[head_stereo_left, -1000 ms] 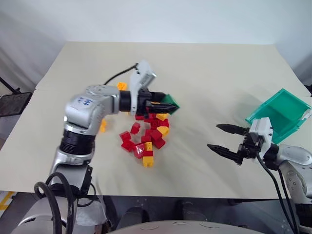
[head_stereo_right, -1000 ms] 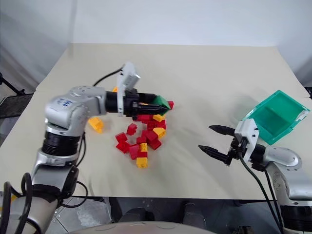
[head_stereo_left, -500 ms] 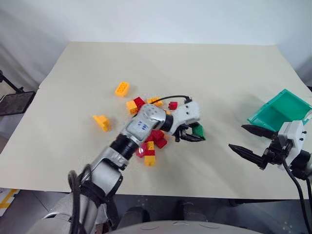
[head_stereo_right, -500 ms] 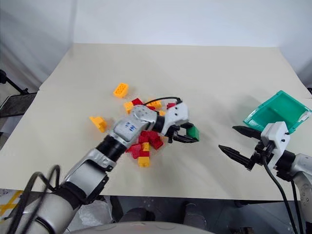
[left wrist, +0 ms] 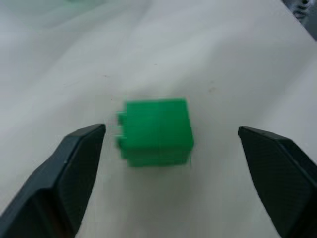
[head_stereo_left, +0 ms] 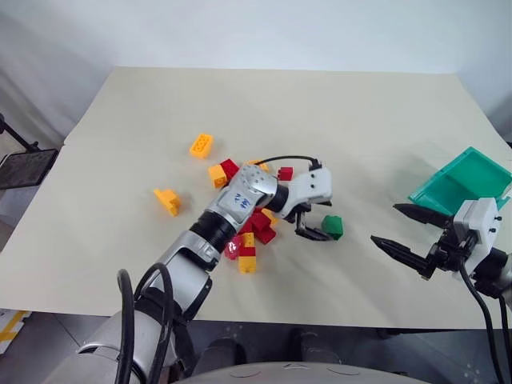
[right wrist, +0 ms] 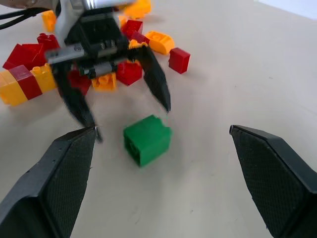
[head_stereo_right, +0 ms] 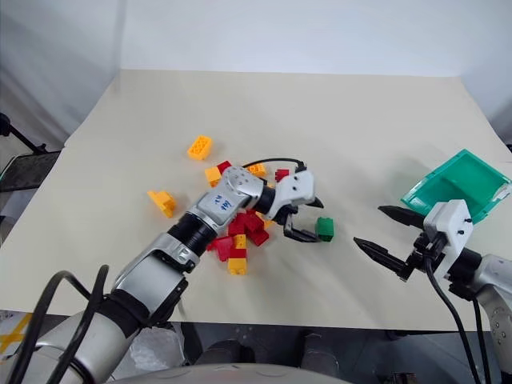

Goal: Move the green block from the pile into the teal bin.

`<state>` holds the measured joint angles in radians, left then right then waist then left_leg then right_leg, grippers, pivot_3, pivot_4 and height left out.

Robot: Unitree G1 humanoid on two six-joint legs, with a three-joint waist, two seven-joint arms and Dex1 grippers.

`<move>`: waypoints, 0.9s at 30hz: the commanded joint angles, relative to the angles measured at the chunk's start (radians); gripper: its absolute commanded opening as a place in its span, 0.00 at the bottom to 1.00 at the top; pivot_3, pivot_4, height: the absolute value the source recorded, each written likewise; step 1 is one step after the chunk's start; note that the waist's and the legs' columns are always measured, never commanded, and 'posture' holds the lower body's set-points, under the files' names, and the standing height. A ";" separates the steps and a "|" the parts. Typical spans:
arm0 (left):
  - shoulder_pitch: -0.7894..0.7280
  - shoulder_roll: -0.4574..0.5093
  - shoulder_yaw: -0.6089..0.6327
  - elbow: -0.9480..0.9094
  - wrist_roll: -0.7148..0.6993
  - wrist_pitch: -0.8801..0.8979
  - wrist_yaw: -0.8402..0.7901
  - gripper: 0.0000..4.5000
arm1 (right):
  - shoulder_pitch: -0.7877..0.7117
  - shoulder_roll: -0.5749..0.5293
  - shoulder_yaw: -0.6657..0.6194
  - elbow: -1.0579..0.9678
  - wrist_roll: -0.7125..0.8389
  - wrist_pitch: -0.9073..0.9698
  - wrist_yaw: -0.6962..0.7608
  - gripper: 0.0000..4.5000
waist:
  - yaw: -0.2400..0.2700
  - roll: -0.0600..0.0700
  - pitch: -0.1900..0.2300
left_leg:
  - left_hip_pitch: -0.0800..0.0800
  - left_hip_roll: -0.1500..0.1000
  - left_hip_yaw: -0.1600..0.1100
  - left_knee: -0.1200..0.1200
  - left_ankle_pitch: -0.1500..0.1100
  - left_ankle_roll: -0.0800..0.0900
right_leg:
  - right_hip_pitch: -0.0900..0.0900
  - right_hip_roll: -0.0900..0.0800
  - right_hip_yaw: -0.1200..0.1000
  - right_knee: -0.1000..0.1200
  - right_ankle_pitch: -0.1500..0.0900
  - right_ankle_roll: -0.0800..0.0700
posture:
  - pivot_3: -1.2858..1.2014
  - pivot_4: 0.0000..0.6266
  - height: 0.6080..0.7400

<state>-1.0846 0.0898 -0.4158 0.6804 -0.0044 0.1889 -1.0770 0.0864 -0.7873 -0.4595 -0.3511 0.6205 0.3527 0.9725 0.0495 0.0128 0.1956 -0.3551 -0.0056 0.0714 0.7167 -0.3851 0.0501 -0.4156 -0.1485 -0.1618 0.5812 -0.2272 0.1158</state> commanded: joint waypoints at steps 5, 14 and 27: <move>0.138 0.221 0.168 -0.372 -0.153 0.144 -0.126 1.00 | -0.107 -0.054 0.066 0.064 -0.013 -0.014 0.071 1.00 | -0.021 0.000 0.000 | 0.000 0.000 0.000 0.000 0.000 -0.001 | 0.000 0.000 0.000 0.001 0.000 0.000 | 0.52 0.24 1.00; 0.471 0.488 0.467 -0.638 -0.489 0.234 -0.315 1.00 | -0.139 -0.136 0.036 0.131 -0.024 0.014 0.128 1.00 | -0.022 0.001 0.000 | 0.001 0.000 -0.003 0.002 0.000 -0.001 | 0.002 0.000 0.000 0.002 0.000 0.000 | 0.52 0.24 1.00; 0.752 0.565 0.558 -0.771 -0.586 0.148 -0.333 1.00 | 0.052 -0.253 -0.181 0.057 -0.060 0.074 0.170 1.00 | -0.023 0.002 -0.001 | 0.003 0.001 -0.004 0.001 -0.001 -0.003 | 0.004 0.000 0.003 0.001 0.000 0.000 | 0.52 0.24 1.00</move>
<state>-0.3392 0.6587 0.1428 -0.0400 -0.5578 0.3480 -1.4144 0.1380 -1.0154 -0.6241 -0.2613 0.5580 0.4252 1.1281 0.0263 0.0150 0.1948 -0.3523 -0.0050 0.0672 0.7180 -0.3865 0.0469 -0.4116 -0.1486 -0.1583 0.5827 -0.2272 0.1157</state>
